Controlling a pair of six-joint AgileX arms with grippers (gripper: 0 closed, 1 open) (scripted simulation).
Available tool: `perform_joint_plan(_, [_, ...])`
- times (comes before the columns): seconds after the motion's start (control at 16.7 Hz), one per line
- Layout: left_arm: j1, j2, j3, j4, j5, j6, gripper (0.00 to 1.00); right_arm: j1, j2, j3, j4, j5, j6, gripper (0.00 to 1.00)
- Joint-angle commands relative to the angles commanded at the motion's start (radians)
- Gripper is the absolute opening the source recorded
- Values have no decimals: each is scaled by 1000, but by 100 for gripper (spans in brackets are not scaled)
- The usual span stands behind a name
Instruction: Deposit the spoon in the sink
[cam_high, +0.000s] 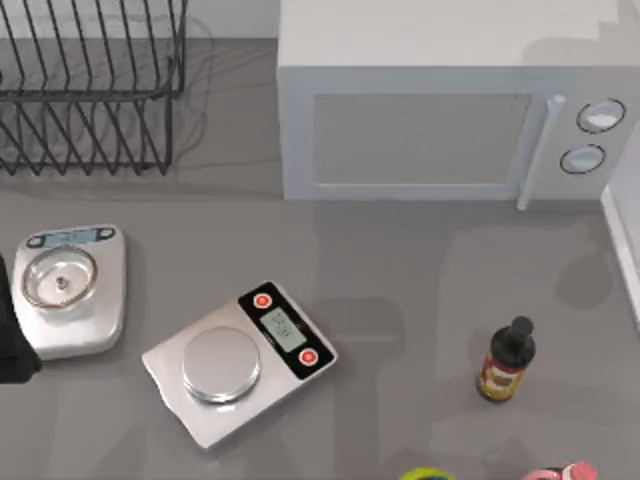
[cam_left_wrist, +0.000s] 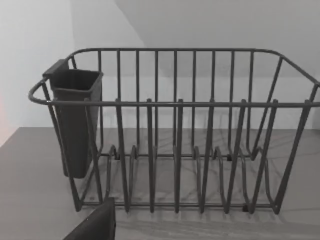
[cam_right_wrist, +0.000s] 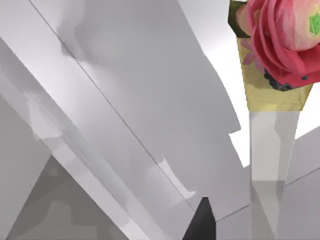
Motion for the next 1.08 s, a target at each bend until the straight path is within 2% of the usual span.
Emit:
perform_joint_plan(0.24, [0, 0, 0, 0, 0, 0, 100, 13, 194, 289, -63, 0, 11, 0])
perform_joint_plan(0.42, [0, 0, 0, 0, 0, 0, 100, 19, 266, 395, -80, 1, 14, 0])
perform_joint_plan(0.84, [0, 0, 0, 0, 0, 0, 100, 14, 275, 408, -78, 0, 16, 0])
perform_joint_plan(1.08, [0, 0, 0, 0, 0, 0, 100, 18, 223, 294, 14, 0, 14, 0])
